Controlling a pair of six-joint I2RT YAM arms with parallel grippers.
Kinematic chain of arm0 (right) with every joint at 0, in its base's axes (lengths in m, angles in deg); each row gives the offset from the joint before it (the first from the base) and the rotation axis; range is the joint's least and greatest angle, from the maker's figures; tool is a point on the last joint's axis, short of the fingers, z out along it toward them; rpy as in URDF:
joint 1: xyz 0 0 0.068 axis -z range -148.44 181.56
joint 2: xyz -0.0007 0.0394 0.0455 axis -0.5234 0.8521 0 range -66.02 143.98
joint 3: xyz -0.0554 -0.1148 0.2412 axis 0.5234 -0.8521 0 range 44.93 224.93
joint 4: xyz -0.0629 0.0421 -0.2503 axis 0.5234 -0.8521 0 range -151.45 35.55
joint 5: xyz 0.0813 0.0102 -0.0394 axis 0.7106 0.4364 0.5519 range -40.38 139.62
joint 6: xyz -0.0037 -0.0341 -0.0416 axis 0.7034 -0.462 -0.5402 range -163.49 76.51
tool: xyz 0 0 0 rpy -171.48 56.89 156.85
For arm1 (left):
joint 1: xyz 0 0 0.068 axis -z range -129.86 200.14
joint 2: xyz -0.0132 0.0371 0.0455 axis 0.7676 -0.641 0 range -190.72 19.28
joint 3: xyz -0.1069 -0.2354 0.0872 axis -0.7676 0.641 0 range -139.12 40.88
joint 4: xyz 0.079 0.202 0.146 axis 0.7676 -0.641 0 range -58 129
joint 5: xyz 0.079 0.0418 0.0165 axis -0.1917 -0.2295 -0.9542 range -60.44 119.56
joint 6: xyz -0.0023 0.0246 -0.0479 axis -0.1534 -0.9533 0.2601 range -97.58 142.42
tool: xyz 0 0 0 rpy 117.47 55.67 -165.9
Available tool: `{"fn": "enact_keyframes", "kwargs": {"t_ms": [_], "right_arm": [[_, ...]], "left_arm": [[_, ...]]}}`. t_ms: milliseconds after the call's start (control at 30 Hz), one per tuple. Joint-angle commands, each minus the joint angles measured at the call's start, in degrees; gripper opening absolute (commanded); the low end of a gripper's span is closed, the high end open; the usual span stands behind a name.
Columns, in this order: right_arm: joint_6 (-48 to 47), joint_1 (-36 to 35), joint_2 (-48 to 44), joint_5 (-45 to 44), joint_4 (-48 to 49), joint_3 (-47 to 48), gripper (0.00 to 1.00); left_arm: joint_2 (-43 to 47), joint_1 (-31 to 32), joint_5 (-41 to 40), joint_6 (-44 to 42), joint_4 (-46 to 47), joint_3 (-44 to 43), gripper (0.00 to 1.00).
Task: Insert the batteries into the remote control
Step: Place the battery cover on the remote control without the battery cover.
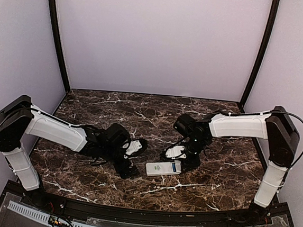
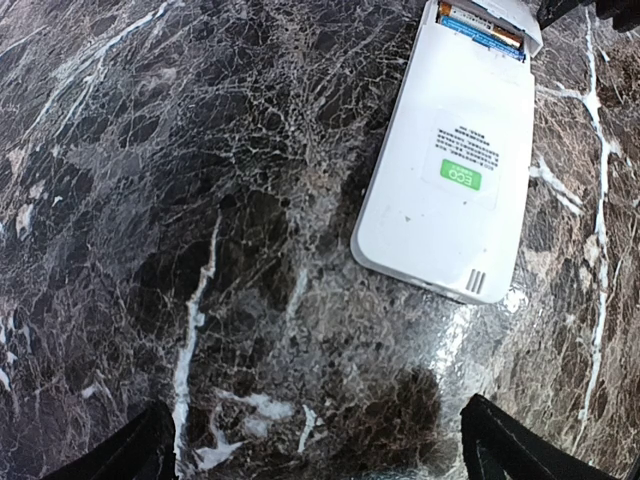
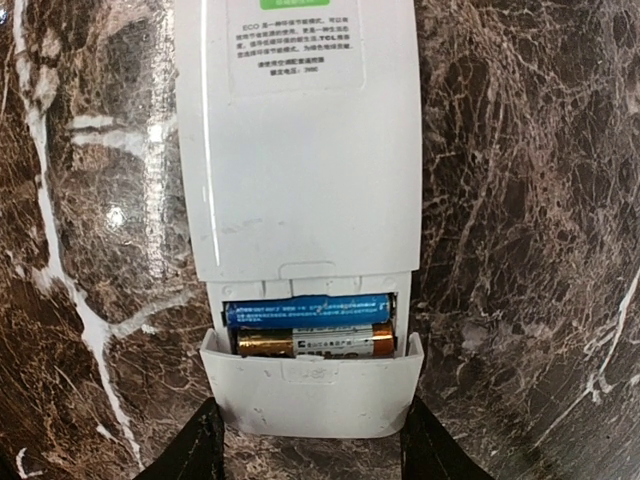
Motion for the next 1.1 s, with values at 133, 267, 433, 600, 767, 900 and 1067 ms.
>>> {"fn": "enact_keyframes", "kwargs": {"t_ms": [133,267,433,600,767,900,1067], "right_arm": [[1.1,-0.1,2.6,-0.6,0.0,2.9,0.43],[1.5,-0.1,3.2,-0.7,-0.4,3.7,0.43],[1.3,-0.1,3.1,-0.8,-0.5,3.3,0.45],[1.4,-0.1,2.9,-0.9,-0.3,2.7,0.47],[1.2,-0.1,2.9,-2.0,0.3,2.5,0.58],[1.4,-0.1,2.6,-1.9,0.8,1.9,0.68],[1.0,-0.1,1.3,-2.4,1.5,1.3,0.74]], "left_arm": [[-0.4,-0.3,1.3,-0.7,-2.0,-0.9,0.99],[-0.4,-0.3,1.1,-0.7,-2.0,-0.9,0.99],[-0.4,-0.3,1.2,-0.8,-2.1,-0.9,0.99],[-0.6,-0.3,1.0,-1.0,-2.4,-0.9,0.99],[-1.2,-0.3,1.0,-1.1,-2.8,-1.3,0.99],[-1.2,-0.3,1.1,-1.1,-3.0,-1.4,0.99],[-1.2,-0.3,1.6,-1.2,-3.0,-1.5,0.99]]}}
